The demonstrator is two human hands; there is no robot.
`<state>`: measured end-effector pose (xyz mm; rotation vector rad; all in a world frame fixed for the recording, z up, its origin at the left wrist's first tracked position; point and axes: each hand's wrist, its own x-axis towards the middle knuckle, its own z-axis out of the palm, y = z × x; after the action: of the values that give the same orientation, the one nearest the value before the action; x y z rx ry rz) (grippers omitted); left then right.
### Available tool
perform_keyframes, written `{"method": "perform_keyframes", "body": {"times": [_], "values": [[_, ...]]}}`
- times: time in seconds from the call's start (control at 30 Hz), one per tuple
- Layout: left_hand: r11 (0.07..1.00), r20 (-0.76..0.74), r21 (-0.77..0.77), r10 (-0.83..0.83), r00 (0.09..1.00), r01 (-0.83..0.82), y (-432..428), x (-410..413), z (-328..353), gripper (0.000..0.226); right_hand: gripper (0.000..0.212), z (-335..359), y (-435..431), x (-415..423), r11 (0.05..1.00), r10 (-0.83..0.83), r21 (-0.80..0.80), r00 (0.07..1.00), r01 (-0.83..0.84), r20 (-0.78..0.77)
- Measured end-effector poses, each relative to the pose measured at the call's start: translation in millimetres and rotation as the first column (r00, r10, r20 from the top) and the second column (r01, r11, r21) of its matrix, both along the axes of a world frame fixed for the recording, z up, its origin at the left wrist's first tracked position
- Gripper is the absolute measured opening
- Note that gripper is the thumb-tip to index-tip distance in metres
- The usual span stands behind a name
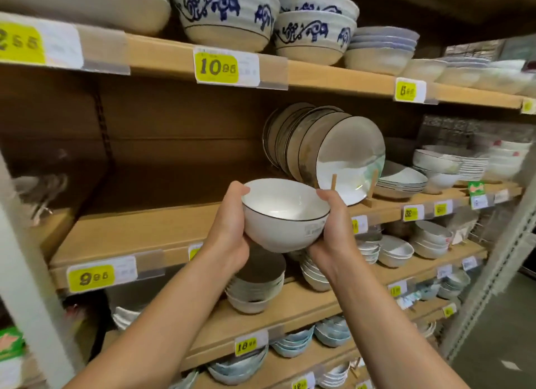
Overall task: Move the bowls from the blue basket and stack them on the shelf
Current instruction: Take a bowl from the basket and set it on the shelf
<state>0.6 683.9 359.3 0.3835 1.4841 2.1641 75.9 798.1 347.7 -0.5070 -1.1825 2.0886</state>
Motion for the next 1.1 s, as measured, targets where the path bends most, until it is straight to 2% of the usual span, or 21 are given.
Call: {"method": "perform_keyframes", "body": {"times": [0.2,0.43,0.63,0.8,0.93,1.1], "values": [[0.980,-0.020,-0.002,0.201,0.979,-0.201,19.3,-38.6,6.6,0.035,0.027,8.1,32.4,-61.4,0.983,0.179,0.032,0.984,-0.180,0.015],[0.938,-0.032,-0.021,0.346,0.938,-0.347,40.0,-69.2,1.9,0.038,0.024,6.8,56.8,-111.0,0.936,0.351,-0.022,0.936,-0.350,0.039],[0.886,0.000,0.006,0.463,0.886,-0.463,53.3,-79.4,-4.7,0.028,0.018,5.7,68.4,-135.4,0.891,0.449,-0.079,0.893,-0.446,0.024],[0.844,-0.029,0.004,0.536,0.844,-0.536,57.0,-85.0,-9.1,0.032,0.030,3.5,71.8,-148.1,0.899,0.437,-0.073,0.895,-0.432,0.091],[0.807,-0.016,0.014,0.591,0.806,-0.591,57.8,-87.8,-13.7,0.028,0.021,1.6,70.9,-152.8,0.908,0.417,-0.083,0.903,-0.410,0.101],[0.737,0.020,0.001,0.676,0.737,-0.676,62.2,-91.1,-17.9,0.029,0.036,-4.1,64.5,-147.2,0.916,0.392,0.033,0.912,-0.399,0.124]]}}
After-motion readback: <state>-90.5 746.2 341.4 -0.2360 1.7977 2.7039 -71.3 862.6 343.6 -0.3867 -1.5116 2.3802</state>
